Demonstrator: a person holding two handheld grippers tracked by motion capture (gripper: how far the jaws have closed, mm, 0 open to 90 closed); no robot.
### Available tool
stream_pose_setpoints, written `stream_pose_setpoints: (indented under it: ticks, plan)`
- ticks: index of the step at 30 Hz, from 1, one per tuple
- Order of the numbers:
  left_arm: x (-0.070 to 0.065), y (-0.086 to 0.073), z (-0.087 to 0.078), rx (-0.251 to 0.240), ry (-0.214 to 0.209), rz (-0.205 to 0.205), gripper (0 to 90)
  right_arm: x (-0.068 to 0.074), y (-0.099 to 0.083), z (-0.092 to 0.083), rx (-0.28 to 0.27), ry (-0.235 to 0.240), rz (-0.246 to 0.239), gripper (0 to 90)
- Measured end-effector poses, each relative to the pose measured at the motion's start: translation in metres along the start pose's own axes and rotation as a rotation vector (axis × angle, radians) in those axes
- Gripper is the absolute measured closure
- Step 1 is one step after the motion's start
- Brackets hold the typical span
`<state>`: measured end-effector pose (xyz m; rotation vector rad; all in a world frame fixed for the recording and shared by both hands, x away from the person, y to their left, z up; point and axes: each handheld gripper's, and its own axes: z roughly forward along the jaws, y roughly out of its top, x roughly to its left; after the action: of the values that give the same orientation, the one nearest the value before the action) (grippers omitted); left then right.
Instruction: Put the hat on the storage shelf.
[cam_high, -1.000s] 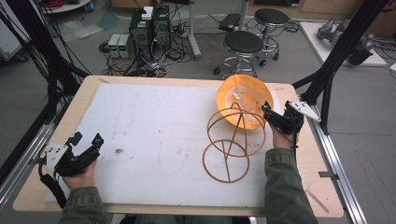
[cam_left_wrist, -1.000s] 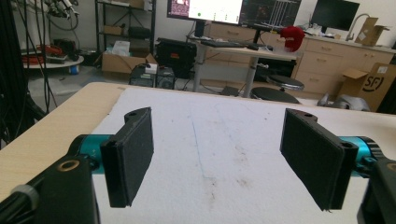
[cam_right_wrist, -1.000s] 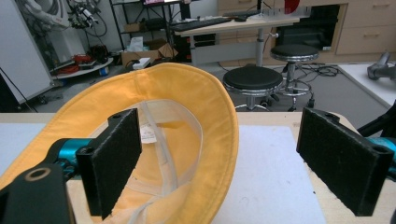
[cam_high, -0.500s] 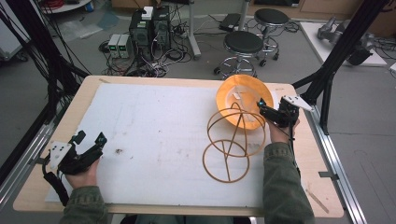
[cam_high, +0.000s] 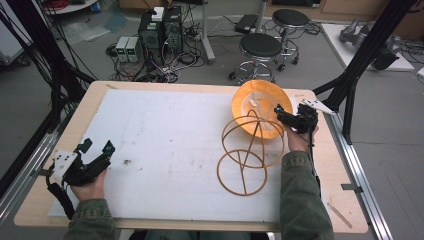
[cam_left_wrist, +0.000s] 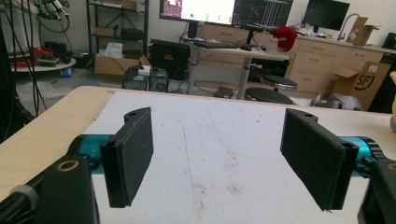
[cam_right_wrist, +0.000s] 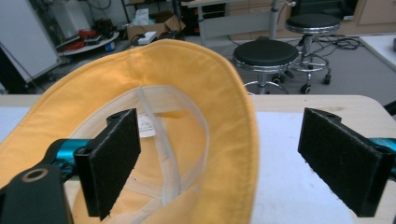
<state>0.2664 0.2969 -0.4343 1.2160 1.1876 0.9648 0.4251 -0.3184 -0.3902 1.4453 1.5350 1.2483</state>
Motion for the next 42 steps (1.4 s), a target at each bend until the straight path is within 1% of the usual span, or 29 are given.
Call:
stream_pose_setpoints:
  ticks: [1,3,5,8,9,14,15,17,20,22,23,24,25,26,27,29,30,31,34,35,37,39,40,42]
  plan:
    - [0.000,0.000,0.000,0.000,0.000,0.001,25.9,0.002,0.000,0.002,0.016,0.002,-0.009,12.2]
    - [0.000,0.000,0.000,-0.003,-0.001,0.006,25.9,0.003,0.001,0.005,0.034,0.000,-0.010,13.5]
    - [-0.001,0.001,0.000,-0.001,-0.004,0.010,25.9,0.005,0.003,0.007,0.045,-0.019,-0.006,15.7]
    - [-0.003,0.000,-0.001,0.000,-0.012,0.013,25.9,0.007,0.010,0.008,0.044,-0.033,-0.013,17.0]
    - [-0.004,0.000,-0.001,-0.002,-0.014,0.014,25.9,0.007,0.011,0.008,0.034,-0.033,-0.016,18.1]
    - [-0.005,0.000,-0.003,0.000,-0.018,0.017,25.9,0.003,0.017,0.012,0.061,-0.038,0.022,19.1]
    - [-0.005,0.000,-0.004,0.001,-0.018,0.014,25.9,0.003,0.017,0.013,0.069,-0.036,0.022,19.6]
    - [-0.004,0.000,-0.005,-0.003,-0.015,0.014,25.9,0.003,0.014,0.016,0.088,-0.045,0.012,19.6]
    - [-0.003,0.000,-0.006,-0.003,-0.012,0.016,25.9,0.002,0.010,0.021,0.124,-0.046,0.033,20.6]
    - [-0.003,0.000,-0.006,-0.003,-0.011,0.016,25.9,0.003,0.009,0.023,0.132,-0.044,0.036,28.1]
    - [-0.004,0.001,-0.007,-0.008,-0.010,0.017,26.0,0.005,0.008,0.024,0.135,-0.045,0.028,31.2]
    - [-0.004,0.001,-0.007,-0.016,-0.008,0.019,26.1,0.007,0.008,0.024,0.138,-0.062,0.011,37.4]
    - [-0.005,0.002,-0.008,-0.024,-0.011,0.023,26.2,0.007,0.007,0.025,0.140,-0.072,0.009,44.8]
    - [-0.006,0.002,-0.008,-0.027,-0.009,0.026,26.3,0.007,0.007,0.025,0.151,-0.071,0.012,56.9]
    - [-0.006,0.002,-0.009,-0.030,-0.010,0.028,26.4,0.007,0.007,0.025,0.156,-0.074,0.017,67.2]
    - [-0.006,0.002,-0.009,-0.033,-0.011,0.028,26.6,0.006,0.007,0.023,0.150,-0.064,0.041,78.8]
    - [-0.006,0.002,-0.009,-0.033,-0.011,0.028,26.6,0.005,0.009,0.021,0.140,-0.050,0.047,84.6]
    - [-0.006,0.002,-0.009,-0.033,-0.012,0.028,26.6,0.006,0.010,0.019,0.129,-0.043,0.052,85.3]
    - [-0.006,0.002,-0.009,-0.032,-0.015,0.022,26.7,0.009,0.012,0.015,0.122,-0.038,0.018,86.2]
    - [-0.006,0.002,-0.008,-0.033,-0.017,0.017,26.7,0.010,0.012,0.015,0.120,-0.035,0.016,86.3]
    - [-0.005,0.001,-0.008,-0.031,-0.017,0.014,26.8,0.011,0.011,0.013,0.112,-0.019,0.024,86.2]
    - [-0.006,0.001,-0.009,-0.034,-0.018,0.010,26.8,0.012,0.009,0.011,0.088,-0.006,0.030,86.1]
    - [-0.006,0.001,-0.009,-0.035,-0.018,0.009,26.9,0.012,0.008,0.009,0.073,0.010,0.030,86.1]
    - [-0.006,0.001,-0.009,-0.035,-0.019,0.009,26.9,0.014,0.006,0.008,0.067,0.004,0.018,86.1]
